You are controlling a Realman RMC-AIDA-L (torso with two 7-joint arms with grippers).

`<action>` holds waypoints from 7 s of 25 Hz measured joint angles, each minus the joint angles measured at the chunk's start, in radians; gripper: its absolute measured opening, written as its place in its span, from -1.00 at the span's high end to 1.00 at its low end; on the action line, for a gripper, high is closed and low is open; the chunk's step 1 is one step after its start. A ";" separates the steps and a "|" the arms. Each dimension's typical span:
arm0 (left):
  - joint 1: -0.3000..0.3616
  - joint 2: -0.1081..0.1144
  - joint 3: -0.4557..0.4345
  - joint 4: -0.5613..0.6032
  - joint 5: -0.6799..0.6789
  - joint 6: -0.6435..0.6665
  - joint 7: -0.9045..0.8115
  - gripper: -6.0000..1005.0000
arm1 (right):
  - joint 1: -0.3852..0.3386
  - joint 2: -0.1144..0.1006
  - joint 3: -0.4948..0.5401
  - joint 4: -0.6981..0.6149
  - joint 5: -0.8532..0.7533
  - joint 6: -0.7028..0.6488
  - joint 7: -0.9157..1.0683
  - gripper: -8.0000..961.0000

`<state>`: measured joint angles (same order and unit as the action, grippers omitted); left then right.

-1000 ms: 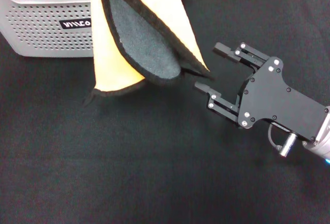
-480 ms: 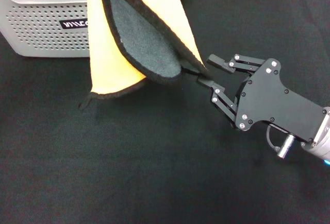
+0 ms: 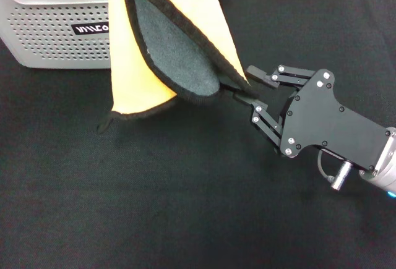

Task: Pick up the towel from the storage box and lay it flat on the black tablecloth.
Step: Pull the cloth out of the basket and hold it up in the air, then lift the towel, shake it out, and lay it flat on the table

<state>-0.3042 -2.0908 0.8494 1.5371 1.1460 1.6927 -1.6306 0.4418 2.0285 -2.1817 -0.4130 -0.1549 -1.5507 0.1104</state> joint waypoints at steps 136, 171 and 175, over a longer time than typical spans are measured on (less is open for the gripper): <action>-0.159 -0.011 0.054 -1.533 0.347 0.086 0.550 -0.06 | -0.080 -0.011 0.491 -0.689 -0.236 0.254 0.632 0.97; -0.301 -0.017 0.005 -1.672 0.253 0.125 0.535 -0.04 | 0.083 0.001 0.421 -0.441 -0.130 0.168 0.401 0.97; -0.310 -0.017 0.005 -1.688 0.253 0.123 0.547 -0.04 | 0.093 0.001 0.410 -0.442 -0.109 0.168 0.394 0.97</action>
<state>-0.6141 -2.1077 0.8543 -0.1514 1.3991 1.8156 -1.0841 0.5347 2.0294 -1.7719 -0.8545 -0.2641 -1.3830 0.5040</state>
